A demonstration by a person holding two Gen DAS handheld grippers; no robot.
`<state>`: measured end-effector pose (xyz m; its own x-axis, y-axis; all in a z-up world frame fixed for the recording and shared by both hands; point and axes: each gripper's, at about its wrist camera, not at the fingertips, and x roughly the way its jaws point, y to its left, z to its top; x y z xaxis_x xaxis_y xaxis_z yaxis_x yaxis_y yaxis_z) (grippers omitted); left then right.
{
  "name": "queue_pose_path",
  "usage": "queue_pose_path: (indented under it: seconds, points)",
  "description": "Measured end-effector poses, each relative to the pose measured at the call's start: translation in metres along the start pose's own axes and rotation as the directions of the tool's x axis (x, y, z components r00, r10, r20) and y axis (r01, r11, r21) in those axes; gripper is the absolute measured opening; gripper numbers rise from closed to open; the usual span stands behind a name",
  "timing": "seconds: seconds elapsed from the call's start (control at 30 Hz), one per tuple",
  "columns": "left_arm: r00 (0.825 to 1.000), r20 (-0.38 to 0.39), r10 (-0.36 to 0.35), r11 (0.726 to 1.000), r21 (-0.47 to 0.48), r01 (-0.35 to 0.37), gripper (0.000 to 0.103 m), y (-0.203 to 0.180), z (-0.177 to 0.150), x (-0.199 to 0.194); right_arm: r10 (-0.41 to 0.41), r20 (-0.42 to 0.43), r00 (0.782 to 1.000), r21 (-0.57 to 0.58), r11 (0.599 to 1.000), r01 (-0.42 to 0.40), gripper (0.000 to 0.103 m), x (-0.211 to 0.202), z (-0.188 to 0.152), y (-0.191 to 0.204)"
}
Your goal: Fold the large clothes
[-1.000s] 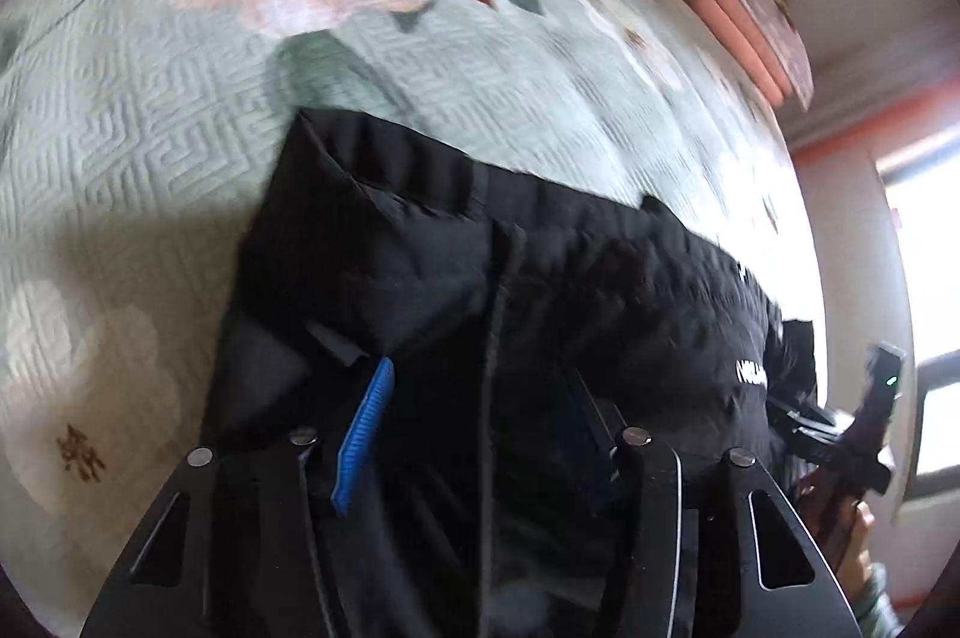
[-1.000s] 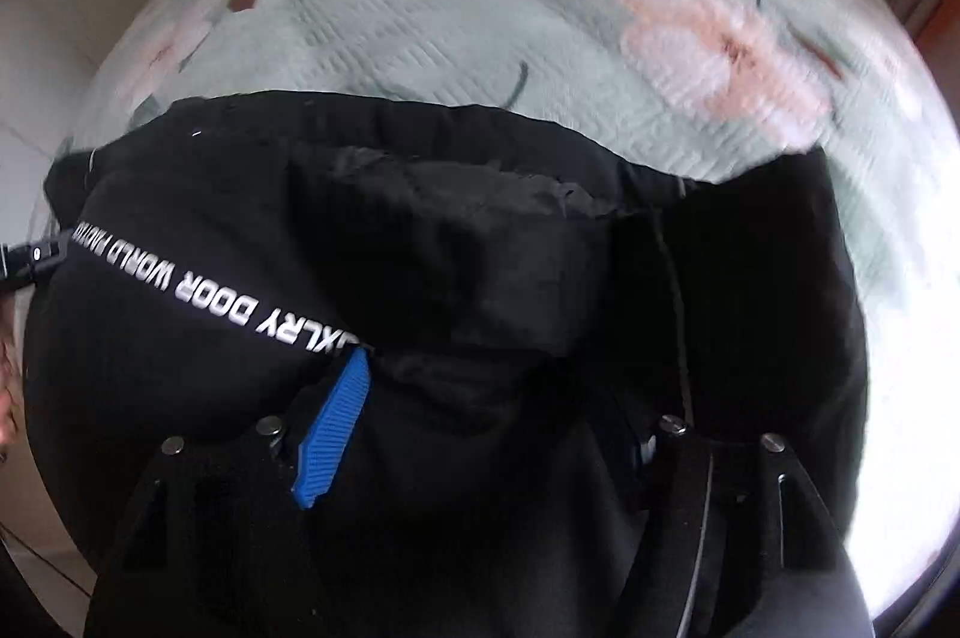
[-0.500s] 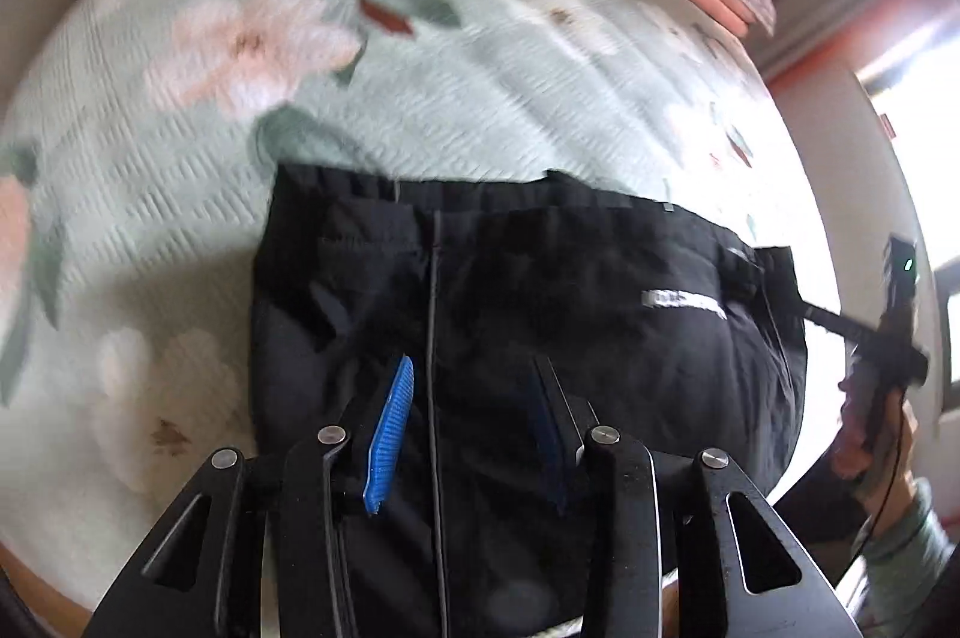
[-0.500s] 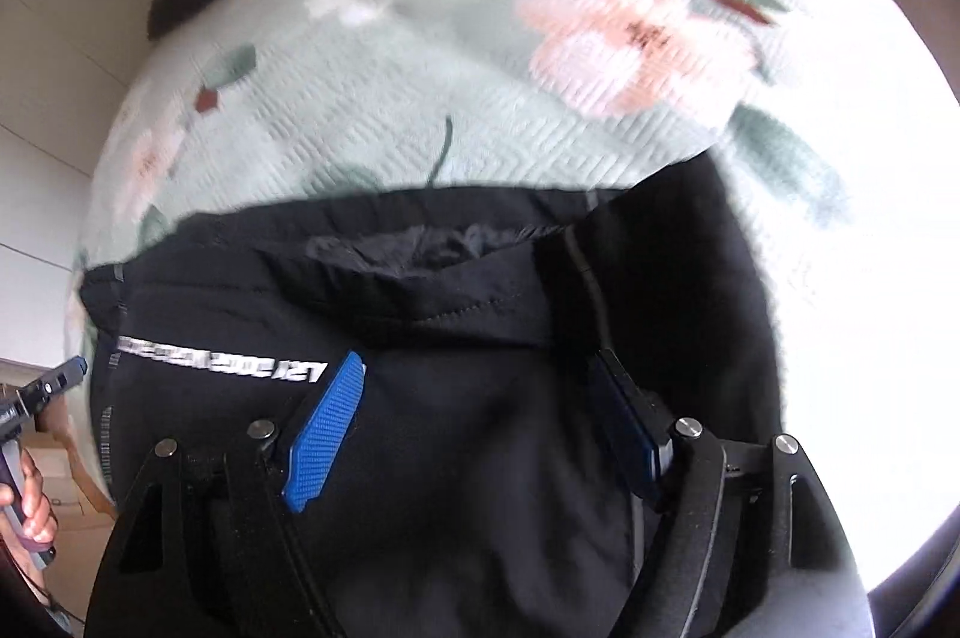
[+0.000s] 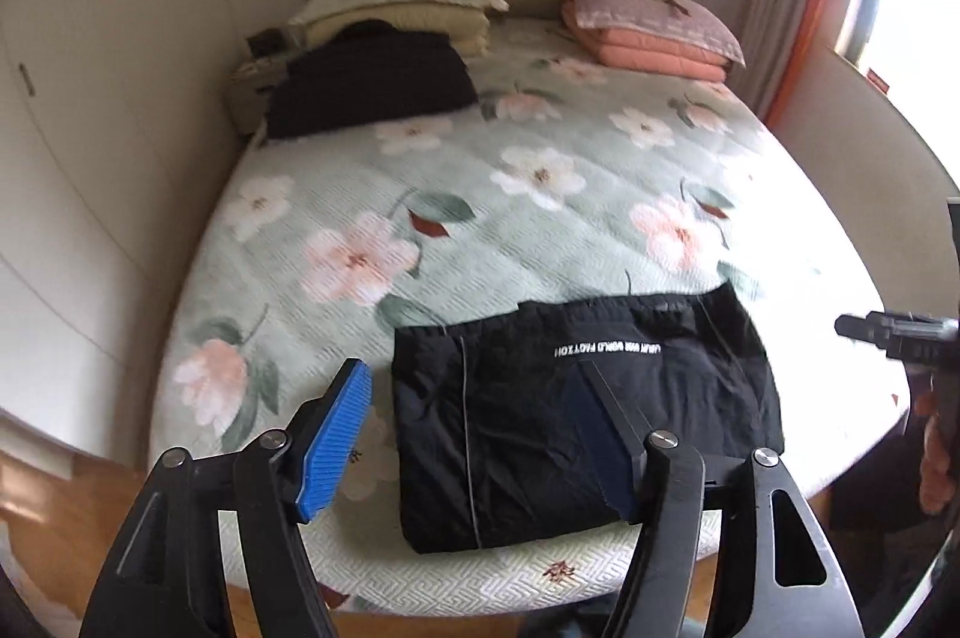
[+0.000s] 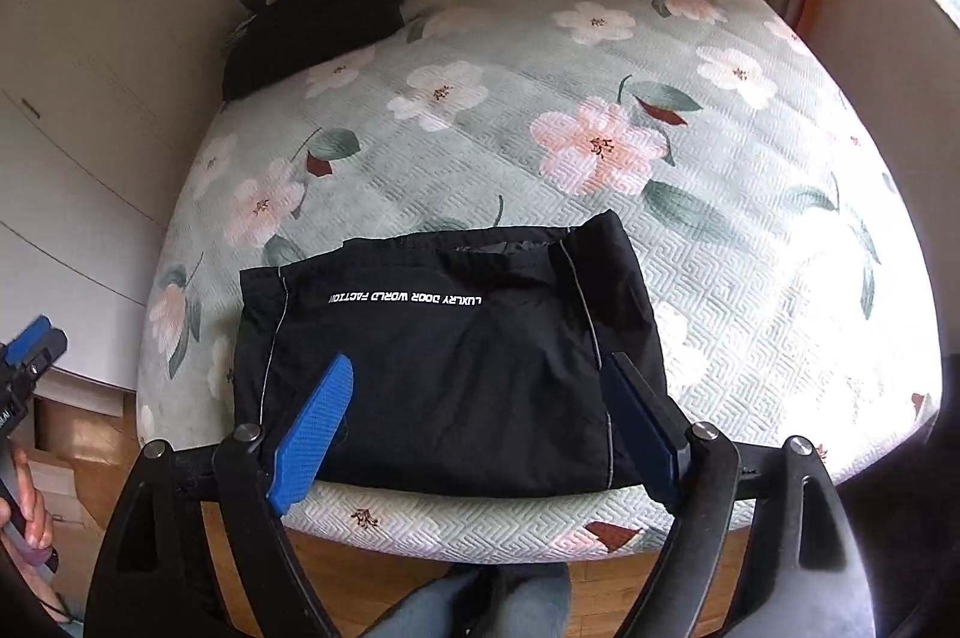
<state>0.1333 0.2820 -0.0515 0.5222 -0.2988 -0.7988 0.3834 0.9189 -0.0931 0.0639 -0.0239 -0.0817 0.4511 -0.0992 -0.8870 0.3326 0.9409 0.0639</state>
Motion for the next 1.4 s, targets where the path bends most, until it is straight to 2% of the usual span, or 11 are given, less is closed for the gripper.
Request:
queue_pose_path:
  seconds: [0.13,0.3,0.47,0.6,0.77,0.93,1.07,1.4]
  points:
    - [1.0,0.013,0.004,0.999,-0.039,-0.004,0.073,-0.011,0.013,-0.038,0.003,0.009,1.0,-0.053,0.999,-0.003,0.087,-0.042,-0.006,0.027]
    - [0.996,0.016,0.087,0.996,-0.035,-0.086,0.078,-0.025,0.021,-0.064,-0.025,0.037,0.999,-0.136,0.99,0.03,0.088,-0.078,-0.017,0.065]
    - [0.999,-0.044,-0.009,0.993,-0.116,0.004,0.078,-0.03,0.016,-0.067,-0.041,0.071,0.997,-0.163,0.985,0.052,0.088,-0.103,-0.025,0.084]
    - [0.997,-0.07,0.016,0.992,-0.127,-0.025,0.078,-0.034,0.008,-0.058,-0.078,0.107,0.991,-0.171,0.981,0.095,0.089,-0.115,-0.026,0.09]
    - [0.994,-0.088,0.058,0.991,-0.111,-0.068,0.078,-0.038,0.005,-0.053,-0.079,0.091,0.993,-0.147,0.985,0.092,0.089,-0.114,-0.026,0.086]
    - [0.993,-0.097,0.069,0.989,-0.127,-0.081,0.078,-0.042,0.004,-0.052,-0.089,0.065,0.994,-0.139,0.986,0.097,0.089,-0.109,-0.029,0.083]
    - [0.989,-0.106,0.1,0.989,-0.097,-0.11,0.078,-0.047,0.003,-0.05,-0.078,0.049,0.996,-0.131,0.988,0.084,0.089,-0.103,-0.031,0.08]
    - [0.988,-0.125,0.093,0.992,-0.079,-0.103,0.078,-0.05,-0.006,-0.048,-0.086,0.031,0.996,-0.117,0.989,0.089,0.089,-0.098,-0.039,0.075]
